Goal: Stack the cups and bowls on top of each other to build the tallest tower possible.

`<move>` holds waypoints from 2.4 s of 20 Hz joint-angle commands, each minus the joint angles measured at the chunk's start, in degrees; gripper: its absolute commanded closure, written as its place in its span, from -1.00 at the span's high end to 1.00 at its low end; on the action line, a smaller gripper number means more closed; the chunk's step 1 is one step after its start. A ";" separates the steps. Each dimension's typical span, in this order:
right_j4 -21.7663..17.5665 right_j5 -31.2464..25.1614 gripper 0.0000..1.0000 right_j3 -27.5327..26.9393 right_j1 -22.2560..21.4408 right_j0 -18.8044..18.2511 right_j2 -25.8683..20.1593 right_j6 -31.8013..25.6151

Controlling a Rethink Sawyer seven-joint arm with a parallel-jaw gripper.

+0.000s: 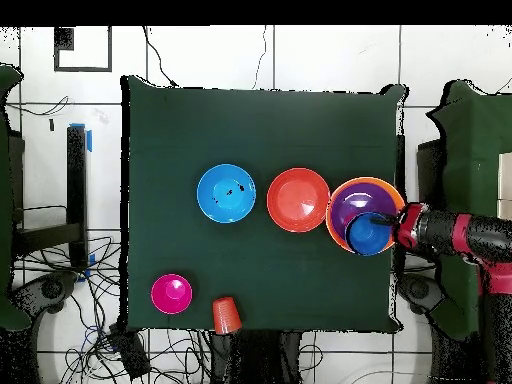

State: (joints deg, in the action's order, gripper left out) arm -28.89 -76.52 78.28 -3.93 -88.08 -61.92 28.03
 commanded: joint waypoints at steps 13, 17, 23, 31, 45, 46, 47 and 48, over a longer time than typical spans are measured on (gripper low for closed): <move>-3.68 5.77 -1.00 2.87 -0.44 -0.08 -2.66 -16.01; -4.10 6.56 -1.00 3.30 0.31 -0.18 -2.19 -15.77; -4.04 6.89 -1.00 3.94 1.20 -0.28 -1.04 -14.61; -4.20 7.29 -1.00 5.91 1.64 -1.20 0.34 -12.78; -4.60 7.15 -1.00 7.90 0.83 -1.92 0.96 -11.11; -4.61 7.22 -1.00 7.98 0.88 -1.99 0.94 -11.12; -4.62 7.42 -1.00 7.99 1.13 -2.01 0.97 -11.18; -4.64 7.61 -1.00 8.00 1.37 -2.03 0.99 -11.24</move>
State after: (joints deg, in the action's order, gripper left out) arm -30.18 -71.86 83.68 -4.17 -92.22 -64.93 28.03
